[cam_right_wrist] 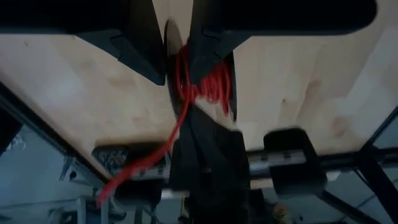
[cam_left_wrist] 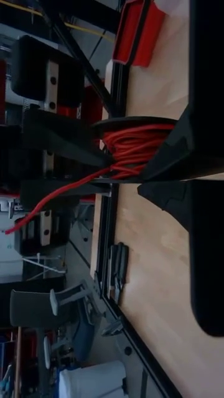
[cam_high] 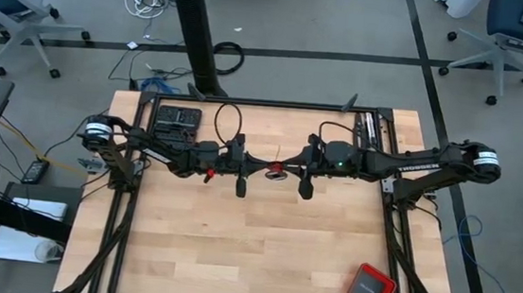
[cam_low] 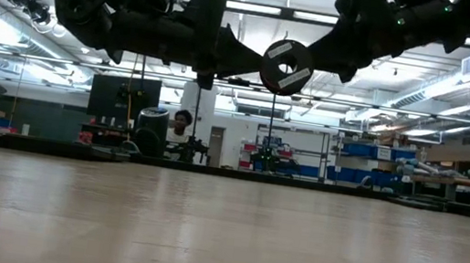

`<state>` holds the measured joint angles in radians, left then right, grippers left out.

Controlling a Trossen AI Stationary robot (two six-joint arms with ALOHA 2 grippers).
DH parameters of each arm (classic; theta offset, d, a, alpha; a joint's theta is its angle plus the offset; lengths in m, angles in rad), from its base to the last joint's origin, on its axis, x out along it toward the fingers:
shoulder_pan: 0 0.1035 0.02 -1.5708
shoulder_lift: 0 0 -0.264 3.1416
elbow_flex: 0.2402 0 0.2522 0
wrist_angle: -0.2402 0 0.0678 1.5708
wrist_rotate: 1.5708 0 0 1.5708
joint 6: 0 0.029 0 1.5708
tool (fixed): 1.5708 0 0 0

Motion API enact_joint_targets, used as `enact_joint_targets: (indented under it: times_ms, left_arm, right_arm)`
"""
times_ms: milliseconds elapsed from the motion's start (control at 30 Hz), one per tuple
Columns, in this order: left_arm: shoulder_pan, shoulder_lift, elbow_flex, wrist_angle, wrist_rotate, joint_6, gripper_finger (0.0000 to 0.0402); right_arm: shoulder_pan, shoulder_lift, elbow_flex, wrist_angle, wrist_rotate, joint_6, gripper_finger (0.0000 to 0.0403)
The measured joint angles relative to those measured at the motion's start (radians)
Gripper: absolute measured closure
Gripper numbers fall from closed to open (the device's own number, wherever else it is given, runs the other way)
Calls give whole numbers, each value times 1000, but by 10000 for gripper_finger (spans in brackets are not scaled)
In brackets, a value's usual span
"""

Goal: Coil cords
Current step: Coil the red wire onto the spool

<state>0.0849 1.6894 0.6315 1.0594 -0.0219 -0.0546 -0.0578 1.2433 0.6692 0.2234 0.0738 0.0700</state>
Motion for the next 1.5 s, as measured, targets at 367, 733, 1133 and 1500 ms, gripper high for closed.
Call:
enact_joint_targets:
  times_ms: [367, 733, 1133, 1500]
  left_arm:
    - [0, 1, -5, 14, -3, 0, 401]
    - [0, 1, 1, -21, -15, -22, 390]
    - [0, -30, 3, -76, -18, 0, 253]
    - [6, -122, 2, -174, -22, 20, 244]
  right_arm:
    - [-7, 95, -1, 79, -35, -13, 396]
    - [-17, 86, -1, 58, -29, 5, 401]
    - [-23, 41, 0, -43, -21, 0, 402]
    - [-23, 28, 0, -78, -22, 18, 403]
